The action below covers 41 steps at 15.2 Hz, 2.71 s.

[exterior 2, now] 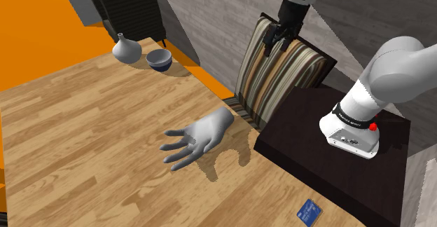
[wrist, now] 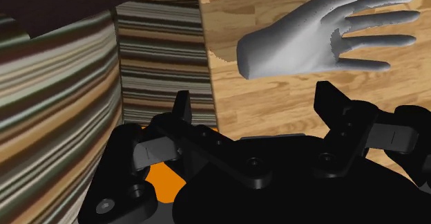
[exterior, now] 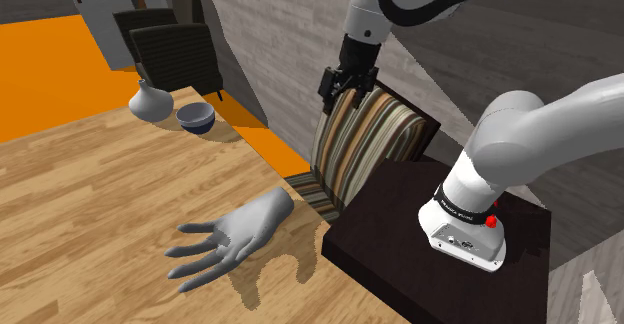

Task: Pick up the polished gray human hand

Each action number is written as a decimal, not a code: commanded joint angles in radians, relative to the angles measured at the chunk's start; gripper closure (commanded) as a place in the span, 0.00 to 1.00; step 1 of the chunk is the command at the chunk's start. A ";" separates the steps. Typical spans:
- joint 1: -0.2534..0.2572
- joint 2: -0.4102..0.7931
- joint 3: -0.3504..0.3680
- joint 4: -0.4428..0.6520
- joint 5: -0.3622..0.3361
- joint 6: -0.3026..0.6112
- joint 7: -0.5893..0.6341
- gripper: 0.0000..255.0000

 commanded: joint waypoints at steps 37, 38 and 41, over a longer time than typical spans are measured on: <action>0.385 1.317 0.140 0.238 -0.076 1.237 0.922 0.00; 0.385 1.317 0.140 0.238 -0.076 1.237 0.922 0.00; 0.386 1.316 0.140 0.238 -0.075 1.236 0.922 1.00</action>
